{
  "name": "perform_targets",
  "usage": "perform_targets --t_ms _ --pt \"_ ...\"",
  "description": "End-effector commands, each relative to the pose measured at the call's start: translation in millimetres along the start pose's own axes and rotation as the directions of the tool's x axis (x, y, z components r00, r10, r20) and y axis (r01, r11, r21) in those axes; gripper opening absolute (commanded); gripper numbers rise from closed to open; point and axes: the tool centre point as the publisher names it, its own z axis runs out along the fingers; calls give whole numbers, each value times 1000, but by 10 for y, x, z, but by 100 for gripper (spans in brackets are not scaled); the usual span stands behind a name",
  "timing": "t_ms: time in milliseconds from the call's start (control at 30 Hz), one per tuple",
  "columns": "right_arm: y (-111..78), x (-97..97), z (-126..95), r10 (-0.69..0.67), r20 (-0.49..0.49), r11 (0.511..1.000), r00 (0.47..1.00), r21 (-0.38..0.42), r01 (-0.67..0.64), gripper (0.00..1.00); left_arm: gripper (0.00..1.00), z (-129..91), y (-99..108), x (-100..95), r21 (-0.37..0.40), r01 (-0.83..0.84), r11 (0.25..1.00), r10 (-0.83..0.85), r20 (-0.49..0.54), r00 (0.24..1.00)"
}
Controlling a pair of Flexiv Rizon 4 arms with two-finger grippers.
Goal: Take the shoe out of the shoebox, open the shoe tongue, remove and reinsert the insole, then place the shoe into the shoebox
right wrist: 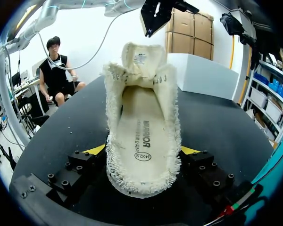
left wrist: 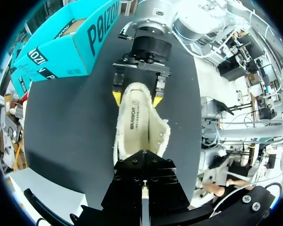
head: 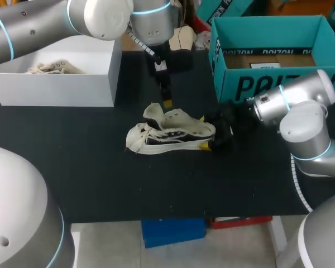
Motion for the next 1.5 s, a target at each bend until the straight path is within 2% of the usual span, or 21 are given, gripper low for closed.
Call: perform_targets --t_ms 33,467,733,1200,1267,1500 --pt "-22 -4 3 2 0 1000 1000 1 -2 0 0 96 -13 -4 12 -42 999 42 -2 999" --pt "-22 -4 3 2 0 1000 1000 1 -2 0 0 302 -118 -84 5 -112 994 112 -16 994" --pt "-22 -4 3 2 0 1000 1000 1 -2 0 0 483 -171 -47 -23 -110 994 109 -47 993" --pt "-22 -4 3 2 0 1000 1000 1 -2 0 0 462 -170 -40 -20 -121 992 120 -45 992" --pt "-22 -4 3 2 0 1000 1000 1 -2 0 0 458 -158 -58 30 -145 989 147 -80 986" --pt "-22 -4 3 2 0 1000 1000 1 -2 0 0 484 -138 -73 6 -180 984 180 -43 983"
